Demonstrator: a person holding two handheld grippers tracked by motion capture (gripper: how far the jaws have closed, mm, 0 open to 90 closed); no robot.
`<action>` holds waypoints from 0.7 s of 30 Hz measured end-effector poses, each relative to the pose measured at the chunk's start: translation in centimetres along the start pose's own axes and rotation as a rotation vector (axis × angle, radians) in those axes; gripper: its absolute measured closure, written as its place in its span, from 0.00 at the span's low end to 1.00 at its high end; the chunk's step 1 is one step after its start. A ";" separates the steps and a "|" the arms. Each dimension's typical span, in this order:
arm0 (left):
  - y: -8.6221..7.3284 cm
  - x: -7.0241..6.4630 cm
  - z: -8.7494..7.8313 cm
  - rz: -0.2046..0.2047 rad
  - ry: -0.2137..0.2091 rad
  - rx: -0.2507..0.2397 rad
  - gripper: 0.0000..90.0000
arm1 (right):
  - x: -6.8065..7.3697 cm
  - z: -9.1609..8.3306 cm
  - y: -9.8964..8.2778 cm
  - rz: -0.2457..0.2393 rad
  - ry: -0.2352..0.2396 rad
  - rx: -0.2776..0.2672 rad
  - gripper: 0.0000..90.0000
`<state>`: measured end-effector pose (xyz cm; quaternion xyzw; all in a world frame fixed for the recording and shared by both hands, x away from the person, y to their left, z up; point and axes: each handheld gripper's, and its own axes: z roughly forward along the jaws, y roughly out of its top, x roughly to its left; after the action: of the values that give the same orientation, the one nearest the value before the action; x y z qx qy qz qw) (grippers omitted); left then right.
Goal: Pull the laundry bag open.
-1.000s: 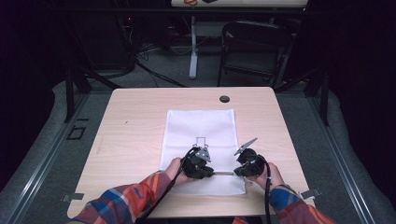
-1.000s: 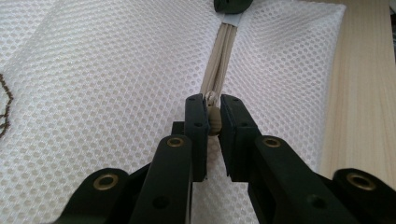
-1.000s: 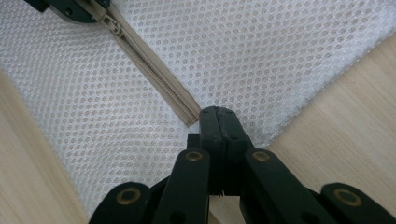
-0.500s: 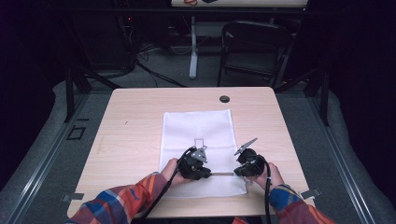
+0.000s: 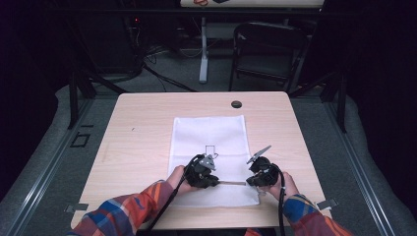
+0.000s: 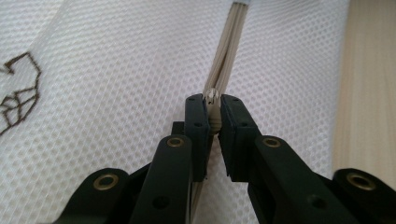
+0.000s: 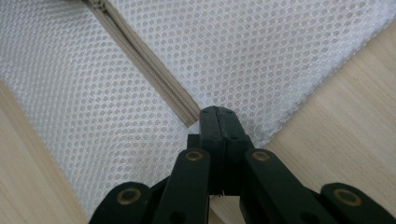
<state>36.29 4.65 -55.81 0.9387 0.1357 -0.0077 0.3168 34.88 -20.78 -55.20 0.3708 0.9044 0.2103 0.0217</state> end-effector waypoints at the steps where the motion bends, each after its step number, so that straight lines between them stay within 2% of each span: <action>1: -0.2 0.2 -0.1 -0.007 0.003 -0.002 0.91 | 0.0 0.0 0.0 0.006 -0.002 -0.003 1.00; 2: -0.4 0.4 -0.4 -0.014 0.016 0.003 0.91 | 0.0 -0.1 0.0 -0.002 -0.007 0.008 1.00; 4: -0.7 0.7 -0.7 -0.027 0.003 -0.017 0.91 | 0.1 0.0 0.0 0.002 -0.006 0.002 1.00; 5: -0.7 0.5 -0.8 -0.023 0.013 -0.011 0.91 | 0.1 0.0 0.0 -0.003 -0.014 0.006 1.00; 8: -0.7 0.4 -0.9 -0.021 -0.005 -0.014 0.91 | 0.0 -0.1 0.0 -0.008 -0.011 0.013 1.00; 15: -1.0 0.3 -1.0 -0.020 -0.013 -0.013 0.91 | 0.0 0.0 0.0 -0.008 -0.006 0.005 1.00; 17: -1.0 0.3 -1.0 -0.019 -0.012 -0.008 0.91 | 0.1 0.0 0.0 -0.007 -0.007 -0.002 1.00; 18: -1.0 0.2 -1.1 -0.013 0.003 0.006 0.91 | 0.1 0.0 0.0 -0.011 -0.005 -0.003 1.00; 21: -1.2 0.3 -1.1 -0.023 -0.010 -0.007 0.91 | 0.0 0.0 0.0 -0.011 -0.001 0.004 1.00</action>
<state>36.23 6.27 -55.64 0.9359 0.1451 -0.0158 0.3206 34.87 -20.79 -55.19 0.3658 0.9069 0.2080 0.0228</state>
